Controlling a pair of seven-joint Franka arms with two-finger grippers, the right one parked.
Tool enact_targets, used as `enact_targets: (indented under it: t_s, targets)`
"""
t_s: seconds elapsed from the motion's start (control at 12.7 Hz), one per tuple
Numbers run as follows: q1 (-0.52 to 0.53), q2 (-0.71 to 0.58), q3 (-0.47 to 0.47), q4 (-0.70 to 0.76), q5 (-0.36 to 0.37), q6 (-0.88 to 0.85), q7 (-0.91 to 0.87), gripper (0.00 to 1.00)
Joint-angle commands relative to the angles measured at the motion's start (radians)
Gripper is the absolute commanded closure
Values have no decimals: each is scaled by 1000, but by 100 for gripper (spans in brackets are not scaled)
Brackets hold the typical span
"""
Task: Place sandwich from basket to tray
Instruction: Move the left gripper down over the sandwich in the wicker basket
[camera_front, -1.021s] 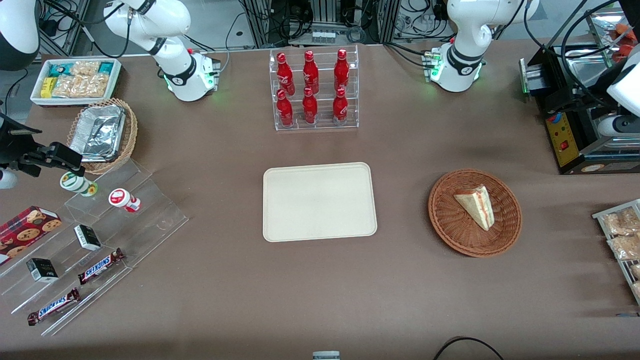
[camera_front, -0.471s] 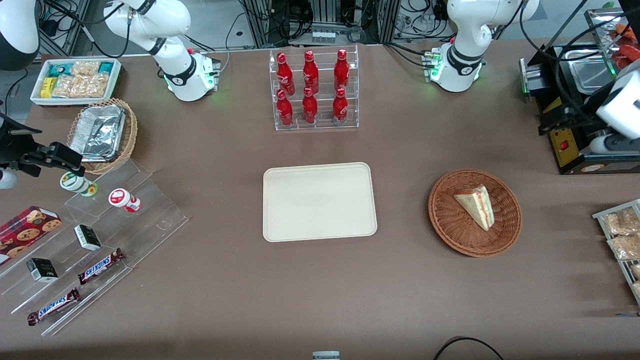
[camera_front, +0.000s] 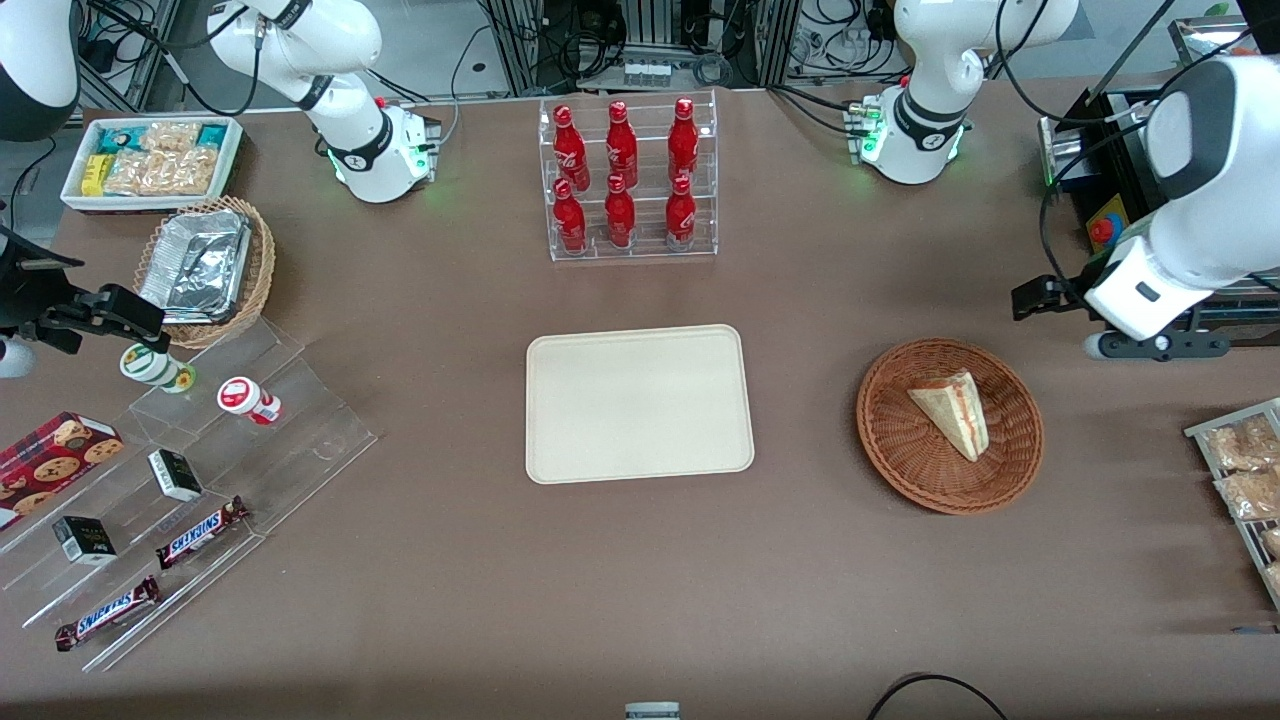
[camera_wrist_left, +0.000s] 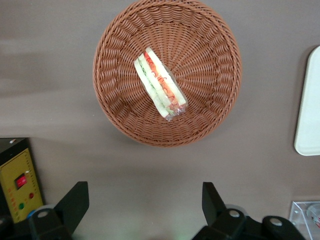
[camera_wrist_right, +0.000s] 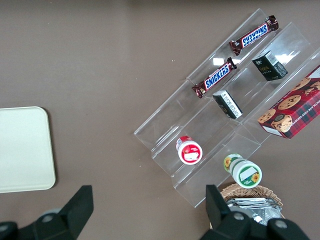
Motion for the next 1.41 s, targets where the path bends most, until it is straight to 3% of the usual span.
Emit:
enact_targets:
  t_s: [0.0, 0.55, 0.86, 1.34]
  targets:
    - [-8, -53, 5, -118, 8, 103, -2, 0]
    - [-15, -18, 2, -206, 8, 306, -235, 0]
    - [-53, 68, 0, -203, 8, 390, -607, 0]
    - [-53, 166, 0, -180, 6, 441, -654, 0]
